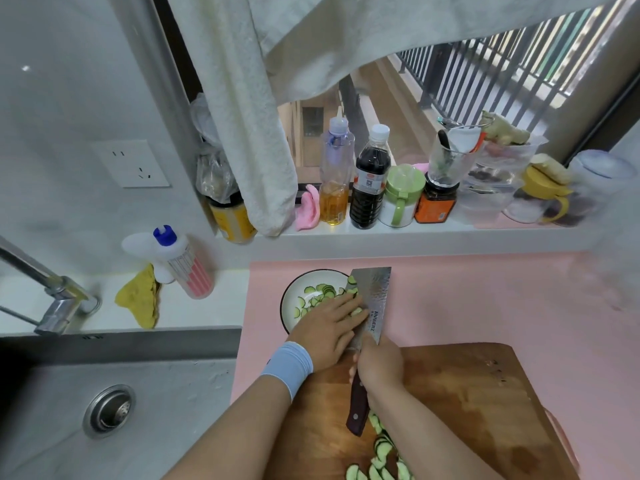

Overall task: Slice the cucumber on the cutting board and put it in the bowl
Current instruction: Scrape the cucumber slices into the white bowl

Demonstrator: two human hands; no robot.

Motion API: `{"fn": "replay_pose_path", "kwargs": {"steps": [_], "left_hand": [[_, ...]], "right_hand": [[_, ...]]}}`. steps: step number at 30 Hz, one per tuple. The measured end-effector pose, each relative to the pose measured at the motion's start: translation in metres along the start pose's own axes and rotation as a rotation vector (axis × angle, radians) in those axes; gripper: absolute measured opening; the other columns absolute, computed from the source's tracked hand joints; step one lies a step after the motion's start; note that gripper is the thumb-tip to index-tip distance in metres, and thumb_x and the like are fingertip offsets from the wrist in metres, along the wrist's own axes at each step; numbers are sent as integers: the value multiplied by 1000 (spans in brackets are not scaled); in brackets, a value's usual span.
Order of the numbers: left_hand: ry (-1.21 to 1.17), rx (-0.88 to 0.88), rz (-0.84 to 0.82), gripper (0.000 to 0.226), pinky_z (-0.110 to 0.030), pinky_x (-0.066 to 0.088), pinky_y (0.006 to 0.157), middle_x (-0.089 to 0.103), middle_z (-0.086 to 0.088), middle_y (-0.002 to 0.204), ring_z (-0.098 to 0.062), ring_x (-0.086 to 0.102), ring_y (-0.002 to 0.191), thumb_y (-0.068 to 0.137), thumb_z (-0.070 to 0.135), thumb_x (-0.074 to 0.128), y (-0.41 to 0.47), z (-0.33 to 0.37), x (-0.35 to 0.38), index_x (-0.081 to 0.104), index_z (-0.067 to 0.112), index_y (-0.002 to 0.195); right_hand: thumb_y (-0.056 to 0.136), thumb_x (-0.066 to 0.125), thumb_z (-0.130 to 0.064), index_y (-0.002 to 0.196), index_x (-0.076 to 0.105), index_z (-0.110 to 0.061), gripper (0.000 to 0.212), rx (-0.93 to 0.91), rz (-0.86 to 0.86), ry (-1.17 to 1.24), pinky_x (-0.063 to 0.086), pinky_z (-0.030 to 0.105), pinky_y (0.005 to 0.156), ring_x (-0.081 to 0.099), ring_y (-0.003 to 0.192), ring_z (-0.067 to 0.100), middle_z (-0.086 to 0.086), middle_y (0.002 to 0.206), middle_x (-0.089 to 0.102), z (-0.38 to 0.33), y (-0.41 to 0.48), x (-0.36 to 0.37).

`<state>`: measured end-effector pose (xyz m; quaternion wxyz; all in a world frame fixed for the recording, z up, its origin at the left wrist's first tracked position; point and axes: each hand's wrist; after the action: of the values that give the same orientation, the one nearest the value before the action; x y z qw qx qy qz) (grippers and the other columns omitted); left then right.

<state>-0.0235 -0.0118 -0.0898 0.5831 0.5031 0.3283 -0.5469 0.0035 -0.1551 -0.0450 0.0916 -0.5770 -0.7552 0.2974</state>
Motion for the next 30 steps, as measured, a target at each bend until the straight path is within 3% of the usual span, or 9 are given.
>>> {"fn": "replay_pose_path", "kwargs": {"steps": [6,11,14,16,19,21,24,27,30], "left_hand": [[119,-120,16,43,-43,48,100,53,-1,142,-24,49,128,90,26,40,-22,-17,-10,67,15,122],[26,-111,114,41,-33,51,93,61,-7,128,-25,57,112,85,9,46,-14,-5,-14,65,9,121],[45,-30,99,33,-31,55,78,66,-5,110,-23,60,96,78,3,65,-14,-3,-10,69,11,111],[53,-142,112,33,-36,58,68,67,-5,98,-25,61,87,70,-2,69,-15,-9,-12,72,10,101],[23,-297,74,47,-40,55,88,59,-6,129,-28,57,113,80,-1,60,-1,-11,-16,64,13,125],[4,-261,3,51,-33,33,114,33,0,156,-20,32,141,97,15,47,14,-9,-16,40,18,148],[19,-243,-124,54,-28,13,120,6,5,163,-13,10,149,105,32,28,30,-5,-12,15,21,156],[12,-367,-164,53,-24,17,118,11,6,163,-15,21,146,106,32,24,20,-7,-4,14,19,156],[197,-384,-185,47,-31,23,114,34,0,154,-21,35,136,105,29,25,0,-14,-1,32,15,149]], "right_hand": [[107,42,-23,104,47,-17,8,8,1,15,50,36,51,52,43,25,11,57,57,2,1,-3],[106,43,-24,91,50,-18,18,8,-6,5,51,36,52,52,43,24,11,59,58,1,0,-3],[106,43,-23,91,55,-12,23,-6,-7,-5,50,36,52,53,42,24,12,62,58,0,-2,-4],[106,43,-23,91,55,-11,23,-11,-8,-31,50,36,51,54,43,25,10,57,58,3,-1,-7],[105,43,-25,106,56,-6,24,-4,-28,-71,50,36,51,55,42,25,6,48,57,8,-1,-10],[104,44,-28,115,56,-7,27,-3,-38,-103,49,34,47,56,42,24,8,55,59,11,-1,-10],[104,44,-32,109,54,-15,20,-56,-51,-169,52,35,46,57,41,22,9,59,62,13,-2,-9],[104,44,-28,93,51,-13,20,-75,-54,-190,47,31,46,56,40,20,11,63,62,10,-2,-15],[104,44,-25,88,53,-8,25,-89,-55,-221,45,28,46,54,39,19,11,66,60,5,-4,-24]]}}
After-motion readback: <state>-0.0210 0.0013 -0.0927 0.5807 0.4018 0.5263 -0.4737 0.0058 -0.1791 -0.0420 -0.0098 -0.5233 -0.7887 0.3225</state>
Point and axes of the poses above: each hand's wrist, its own y-axis towards the middle knuckle, its own x-axis out of the palm, z = x × y
